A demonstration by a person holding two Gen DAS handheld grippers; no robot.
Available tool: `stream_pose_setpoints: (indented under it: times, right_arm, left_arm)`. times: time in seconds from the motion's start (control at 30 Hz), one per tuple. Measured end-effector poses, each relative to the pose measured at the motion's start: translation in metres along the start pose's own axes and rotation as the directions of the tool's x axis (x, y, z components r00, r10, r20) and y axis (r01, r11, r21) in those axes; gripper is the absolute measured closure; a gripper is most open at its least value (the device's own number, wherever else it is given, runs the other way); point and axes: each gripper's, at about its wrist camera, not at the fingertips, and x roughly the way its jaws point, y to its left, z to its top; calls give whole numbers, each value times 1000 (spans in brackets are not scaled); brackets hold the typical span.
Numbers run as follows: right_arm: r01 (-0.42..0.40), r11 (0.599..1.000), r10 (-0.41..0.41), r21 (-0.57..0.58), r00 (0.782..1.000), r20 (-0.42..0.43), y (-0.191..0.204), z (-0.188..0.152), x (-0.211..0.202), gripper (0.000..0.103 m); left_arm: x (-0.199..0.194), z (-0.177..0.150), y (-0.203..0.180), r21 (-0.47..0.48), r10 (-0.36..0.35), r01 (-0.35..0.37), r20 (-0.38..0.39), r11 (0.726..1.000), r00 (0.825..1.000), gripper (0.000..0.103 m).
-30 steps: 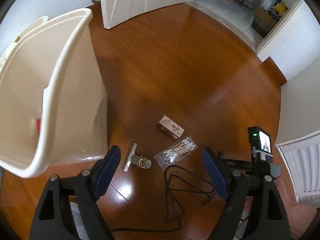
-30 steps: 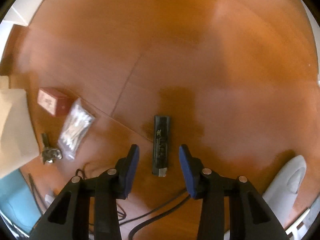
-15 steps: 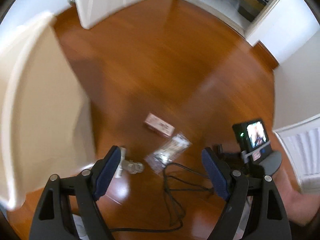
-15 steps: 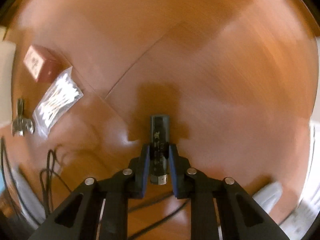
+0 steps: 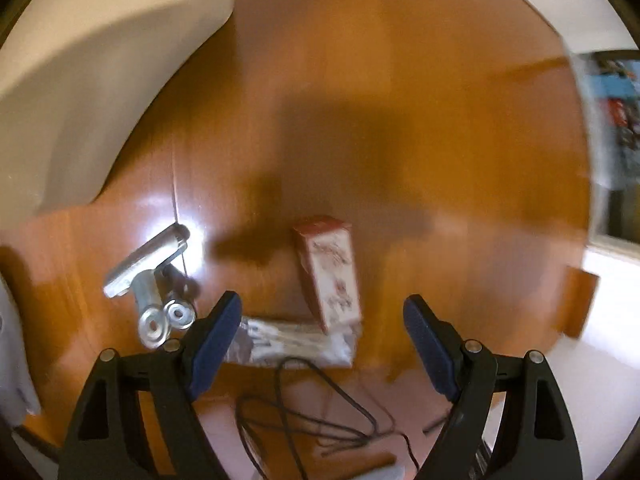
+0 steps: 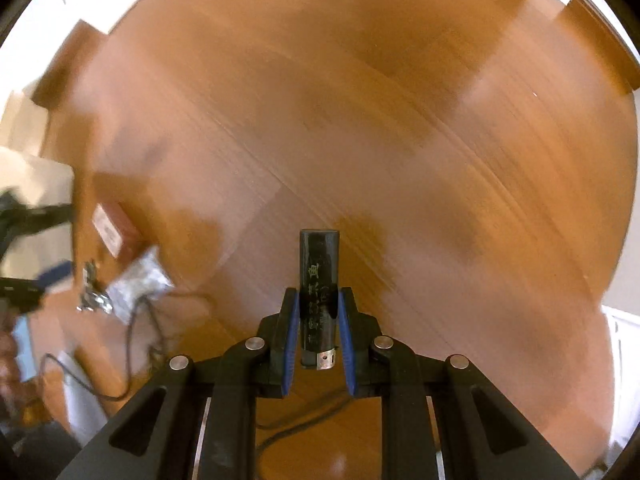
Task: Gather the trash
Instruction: 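Grasp the small red-white box with the left gripper while the right holds the black lighter, then move both grippers over the beige bin and release lighter and small box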
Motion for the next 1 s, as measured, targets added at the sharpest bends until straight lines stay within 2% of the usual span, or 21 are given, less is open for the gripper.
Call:
stream_pose_setpoints:
  times: [0.17, 0.23, 0.33, 0.37, 0.4, 0.43, 0.47, 0.5, 0.57, 0.7, 0.83, 0.93, 1.0]
  right_arm:
    - [-62, 998, 62, 7, 998, 15, -3, -1, 0, 83]
    - [-75, 997, 75, 10, 997, 20, 3, -2, -1, 83]
    - [-79, 997, 78, 14, 997, 24, -3, 2, -1, 83]
    - [-78, 997, 77, 17, 997, 22, -7, 2, -1, 83]
    - [-76, 997, 76, 22, 997, 22, -13, 1, -7, 83]
    - [-75, 997, 74, 26, 997, 23, -15, 0, -8, 83]
    - [-74, 997, 73, 29, 997, 24, -17, 0, -9, 83]
    - [-72, 997, 71, 27, 997, 27, -16, 0, -10, 83]
    - [-66, 998, 65, 22, 997, 39, -11, 2, -13, 83]
    - [-57, 998, 56, 9, 995, 81, -1, 11, -42, 83]
    - [-57, 998, 57, 0, 994, 97, 13, 12, -91, 83]
    - [-55, 998, 58, -35, 993, 107, 33, 0, -135, 83]
    - [-67, 996, 74, -57, 990, 122, 49, -13, -173, 83]
  left_arm:
    - [23, 3, -1, -33, 36, -36, 17, 999, 999, 20]
    - [32, 5, -6, -12, 96, -95, 25, 995, 995, 22]
    - [38, 3, -17, 35, 199, -201, 46, 979, 979, 37]
    - [38, 2, -21, 56, 215, -218, 50, 974, 975, 45]
    - [36, 0, -25, 78, 209, -214, 60, 974, 976, 67]
    - [34, -2, -29, 99, 180, -185, 60, 978, 982, 74]
    - [34, -4, -30, 108, 135, -137, 28, 985, 990, 74]
    - [34, -7, -29, 115, 118, -119, 13, 986, 993, 74]
    - [24, -15, -31, 154, 99, -103, 32, 983, 995, 75]
    - [-38, -45, -34, 250, -6, -21, 107, 968, 994, 75]
    - [-128, -77, -31, 344, -101, 32, 186, 938, 977, 75]
    - [-206, -104, -26, 413, -168, 48, 258, 910, 951, 75]
    - [-262, -114, -15, 456, -180, 9, 335, 890, 925, 74]
